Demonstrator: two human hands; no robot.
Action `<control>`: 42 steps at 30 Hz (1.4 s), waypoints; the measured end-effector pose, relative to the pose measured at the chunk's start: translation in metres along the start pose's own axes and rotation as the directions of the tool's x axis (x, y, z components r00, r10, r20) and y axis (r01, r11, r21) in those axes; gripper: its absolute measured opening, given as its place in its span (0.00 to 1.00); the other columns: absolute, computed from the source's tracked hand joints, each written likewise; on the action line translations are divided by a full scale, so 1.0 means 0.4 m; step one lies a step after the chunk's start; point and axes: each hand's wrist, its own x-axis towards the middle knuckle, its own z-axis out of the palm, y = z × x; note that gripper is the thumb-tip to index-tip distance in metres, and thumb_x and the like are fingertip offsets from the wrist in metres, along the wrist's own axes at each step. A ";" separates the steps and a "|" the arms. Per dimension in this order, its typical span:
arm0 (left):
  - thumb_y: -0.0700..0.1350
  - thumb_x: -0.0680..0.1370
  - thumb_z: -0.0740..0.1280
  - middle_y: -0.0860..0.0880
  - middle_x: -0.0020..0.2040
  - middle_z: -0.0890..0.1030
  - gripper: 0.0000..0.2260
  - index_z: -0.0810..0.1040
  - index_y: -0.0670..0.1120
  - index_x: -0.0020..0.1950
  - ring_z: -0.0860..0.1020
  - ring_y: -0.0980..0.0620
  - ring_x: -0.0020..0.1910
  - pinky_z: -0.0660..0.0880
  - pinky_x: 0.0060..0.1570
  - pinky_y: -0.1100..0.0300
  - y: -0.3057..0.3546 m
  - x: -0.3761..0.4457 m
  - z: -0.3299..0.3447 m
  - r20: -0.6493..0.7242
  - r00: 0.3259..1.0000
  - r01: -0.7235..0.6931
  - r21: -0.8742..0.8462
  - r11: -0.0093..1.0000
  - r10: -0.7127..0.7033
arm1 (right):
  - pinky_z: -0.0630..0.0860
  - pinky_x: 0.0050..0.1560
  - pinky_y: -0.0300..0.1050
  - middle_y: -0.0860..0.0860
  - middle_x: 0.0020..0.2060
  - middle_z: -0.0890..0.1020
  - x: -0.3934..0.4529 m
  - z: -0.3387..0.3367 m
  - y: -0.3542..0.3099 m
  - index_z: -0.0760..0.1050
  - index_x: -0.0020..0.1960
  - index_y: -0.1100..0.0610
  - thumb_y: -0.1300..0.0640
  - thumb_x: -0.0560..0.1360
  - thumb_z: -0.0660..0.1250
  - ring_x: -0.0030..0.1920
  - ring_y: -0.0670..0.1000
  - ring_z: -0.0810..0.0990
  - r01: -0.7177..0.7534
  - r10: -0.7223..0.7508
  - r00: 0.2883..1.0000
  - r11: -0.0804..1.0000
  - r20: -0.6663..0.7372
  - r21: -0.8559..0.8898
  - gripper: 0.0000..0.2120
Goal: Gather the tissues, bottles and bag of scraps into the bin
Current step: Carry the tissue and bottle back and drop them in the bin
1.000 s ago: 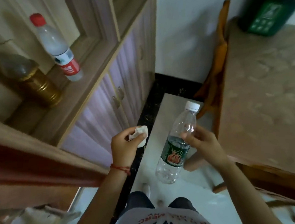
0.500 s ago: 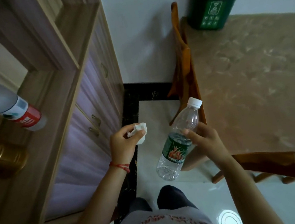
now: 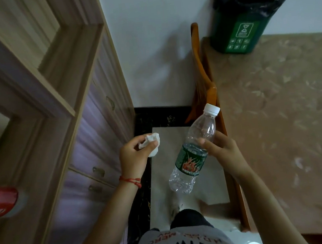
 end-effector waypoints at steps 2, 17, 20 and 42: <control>0.35 0.69 0.72 0.54 0.37 0.80 0.09 0.80 0.45 0.46 0.78 0.68 0.33 0.72 0.34 0.76 0.020 0.068 0.025 -0.006 1.000 -0.002 0.003 1.000 0.002 | 0.76 0.49 0.63 0.66 0.48 0.79 0.071 -0.014 -0.029 0.74 0.52 0.63 0.37 0.61 0.70 0.48 0.65 0.79 0.002 -0.002 1.000 1.000 0.016 -0.002 0.33; 0.33 0.69 0.71 0.54 0.37 0.79 0.11 0.80 0.42 0.50 0.77 0.70 0.33 0.72 0.34 0.76 0.110 0.534 0.187 0.048 0.998 -0.050 0.001 0.999 0.050 | 0.79 0.49 0.45 0.56 0.47 0.84 0.524 -0.062 -0.162 0.76 0.52 0.59 0.50 0.70 0.70 0.48 0.52 0.83 0.035 -0.037 0.999 0.998 0.039 0.061 0.16; 0.33 0.69 0.71 0.59 0.34 0.81 0.11 0.80 0.44 0.49 0.78 0.69 0.33 0.72 0.34 0.75 0.128 0.652 0.214 0.086 0.994 -0.061 -0.017 0.998 0.062 | 0.79 0.45 0.39 0.51 0.44 0.84 0.623 -0.059 -0.184 0.77 0.50 0.55 0.53 0.70 0.67 0.47 0.48 0.83 0.040 -0.042 0.999 0.995 0.011 0.093 0.11; 0.34 0.67 0.73 0.65 0.29 0.80 0.13 0.80 0.46 0.49 0.77 0.69 0.32 0.73 0.35 0.74 0.247 1.222 0.406 0.265 0.959 -0.105 0.010 0.994 0.099 | 0.78 0.41 0.37 0.49 0.42 0.85 1.101 -0.092 -0.337 0.76 0.52 0.59 0.54 0.70 0.65 0.45 0.49 0.84 0.071 -0.037 0.988 0.971 -0.149 0.227 0.13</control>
